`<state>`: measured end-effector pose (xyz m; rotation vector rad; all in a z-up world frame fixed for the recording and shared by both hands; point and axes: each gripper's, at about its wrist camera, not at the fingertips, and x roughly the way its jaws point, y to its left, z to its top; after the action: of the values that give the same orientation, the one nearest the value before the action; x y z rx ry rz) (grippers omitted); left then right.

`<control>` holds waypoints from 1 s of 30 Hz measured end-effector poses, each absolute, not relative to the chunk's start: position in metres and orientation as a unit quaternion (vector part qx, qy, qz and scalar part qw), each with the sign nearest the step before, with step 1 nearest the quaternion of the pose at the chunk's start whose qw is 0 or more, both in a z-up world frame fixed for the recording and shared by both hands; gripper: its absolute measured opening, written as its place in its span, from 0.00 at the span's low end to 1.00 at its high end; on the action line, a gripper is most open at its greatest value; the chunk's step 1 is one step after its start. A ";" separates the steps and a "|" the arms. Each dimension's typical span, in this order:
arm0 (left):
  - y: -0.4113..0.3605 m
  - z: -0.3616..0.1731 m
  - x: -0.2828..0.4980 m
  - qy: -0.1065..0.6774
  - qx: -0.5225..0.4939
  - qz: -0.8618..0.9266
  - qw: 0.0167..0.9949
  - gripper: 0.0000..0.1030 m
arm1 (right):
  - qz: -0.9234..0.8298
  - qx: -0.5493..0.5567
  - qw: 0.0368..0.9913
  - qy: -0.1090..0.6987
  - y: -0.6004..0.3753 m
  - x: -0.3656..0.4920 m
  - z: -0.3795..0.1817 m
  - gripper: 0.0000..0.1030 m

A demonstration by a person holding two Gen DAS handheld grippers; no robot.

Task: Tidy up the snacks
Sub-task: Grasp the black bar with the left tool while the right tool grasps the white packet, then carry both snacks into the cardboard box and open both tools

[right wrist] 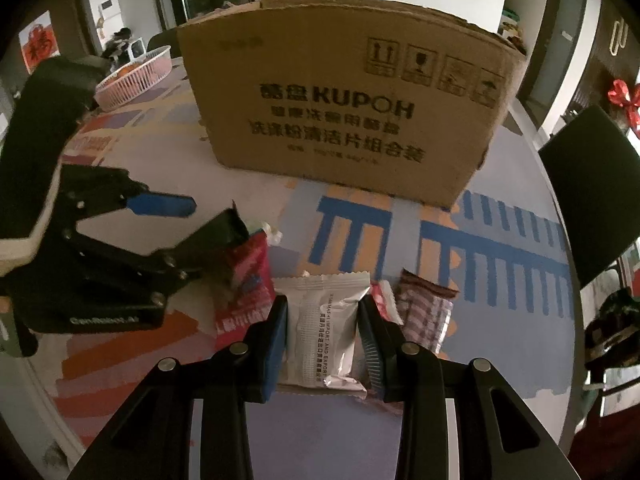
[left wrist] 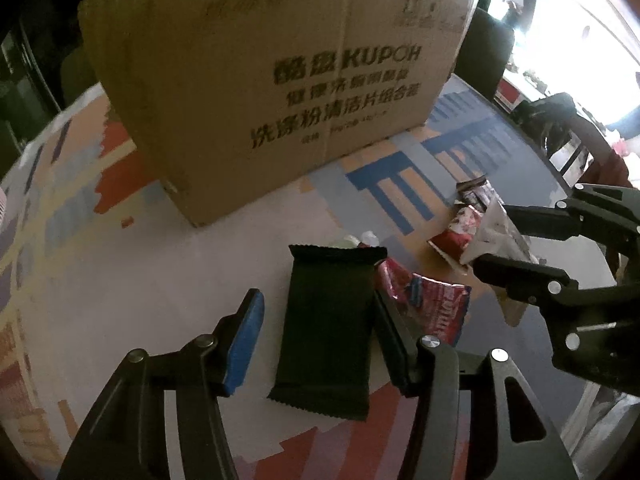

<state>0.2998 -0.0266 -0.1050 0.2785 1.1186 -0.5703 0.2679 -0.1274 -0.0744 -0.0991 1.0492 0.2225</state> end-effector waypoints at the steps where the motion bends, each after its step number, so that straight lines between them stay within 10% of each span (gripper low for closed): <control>1: -0.025 -0.107 0.302 0.525 0.122 -0.268 0.799 0.53 | 0.107 -0.046 0.858 0.499 -0.126 0.269 -0.075 0.35; 30: -0.022 -0.037 0.282 0.463 0.057 -0.238 0.852 0.39 | 0.109 -0.027 0.890 0.443 -0.135 0.274 -0.030 0.35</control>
<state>0.2816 -0.0220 -0.0374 0.1208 0.9756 -0.5005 0.2743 -0.1347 -0.0297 -0.0570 0.9193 0.2258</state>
